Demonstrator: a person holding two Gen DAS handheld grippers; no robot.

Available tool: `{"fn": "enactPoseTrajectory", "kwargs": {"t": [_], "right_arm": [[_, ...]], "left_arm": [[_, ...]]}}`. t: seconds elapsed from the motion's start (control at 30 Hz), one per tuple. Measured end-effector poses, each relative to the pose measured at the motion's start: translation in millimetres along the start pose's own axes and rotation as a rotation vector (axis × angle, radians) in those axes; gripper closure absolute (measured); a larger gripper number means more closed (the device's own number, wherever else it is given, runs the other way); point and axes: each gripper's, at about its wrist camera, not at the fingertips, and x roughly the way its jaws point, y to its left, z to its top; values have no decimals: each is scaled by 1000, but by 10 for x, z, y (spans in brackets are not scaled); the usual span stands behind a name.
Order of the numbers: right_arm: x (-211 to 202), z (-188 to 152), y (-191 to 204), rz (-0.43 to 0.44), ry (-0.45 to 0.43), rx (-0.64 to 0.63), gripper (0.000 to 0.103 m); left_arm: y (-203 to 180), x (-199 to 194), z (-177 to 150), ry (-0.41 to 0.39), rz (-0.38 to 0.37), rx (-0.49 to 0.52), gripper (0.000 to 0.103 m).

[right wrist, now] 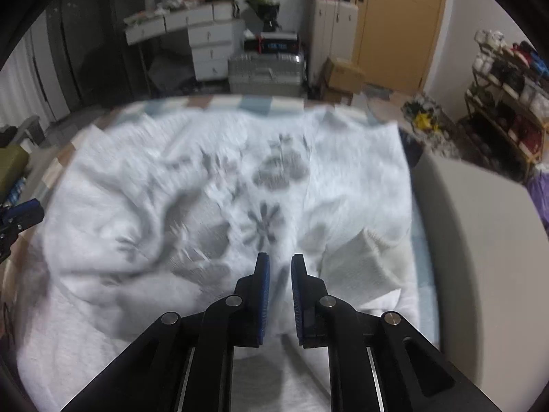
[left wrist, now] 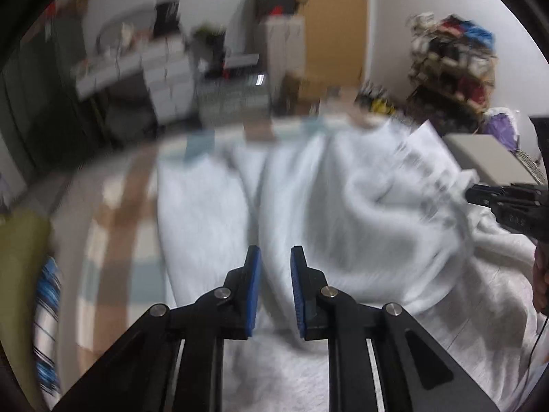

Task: Fold large clothes

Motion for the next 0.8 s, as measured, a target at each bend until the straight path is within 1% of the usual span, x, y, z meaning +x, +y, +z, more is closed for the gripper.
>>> {"fn": "enactPoseTrajectory", "kwargs": {"t": [0.03,0.07,0.1,0.13,0.17,0.2,0.23,0.27,0.3,0.33,0.37,0.4,0.47,0.5,0.53,0.57,0.6,0.63,0.67,0.7,0.73,0.77,0.8], "right_arm": [[-84,39,27,25,-36,6,80],[-136,83,69,55,-68,9,67],[-192,94,109,71,-91,7,52],[-225,119,196,87,-122,-7,47],[-166,147,294,101,-126,-23,46],[-74,180,333,118,-117,-35,49],[87,172,417,128,-74,-55,50],[258,167,460,103,-18,-61,50],[450,108,475,87,51,-51,50],[641,33,449,90,121,-27,50],[707,-32,429,96,127,-10,50],[670,-65,438,98,88,-21,50],[592,-97,492,76,98,-76,50],[525,-104,493,74,105,-81,50],[445,-124,473,77,109,-81,50],[352,-132,452,74,98,-74,50],[295,-126,396,79,73,-64,49],[160,-148,358,94,24,-49,48],[155,-179,339,87,12,-45,46],[197,-221,344,76,38,-47,45],[307,-275,355,74,87,-53,45],[409,-340,381,72,126,-56,45],[471,-393,401,63,141,-55,44]], "left_arm": [[-67,-49,30,-15,-31,14,82],[-112,8,58,-3,-56,22,72],[-136,94,55,18,-74,29,71],[-151,217,66,34,-92,32,71],[-218,342,24,55,-107,40,71],[-286,531,-39,122,-108,58,71],[-286,697,-38,173,-98,63,71],[-308,873,-133,261,-85,63,72],[-304,955,-209,293,-67,58,72],[-333,894,-246,229,-49,83,72],[-381,869,-268,229,-31,119,71],[-439,826,-296,222,-7,161,71],[-502,753,-325,230,28,212,71],[-503,733,-314,232,45,218,71],[-492,632,-299,218,50,208,71],[-498,565,-299,202,39,193,71],[-480,458,-285,175,3,168,71],[-476,374,-277,161,-30,150,71],[-481,352,-322,168,-41,145,71],[-502,372,-340,185,-39,152,71],[-511,418,-368,207,-46,160,71],[-554,559,-382,238,-64,170,71],[-528,625,-387,259,-77,179,71]]}}
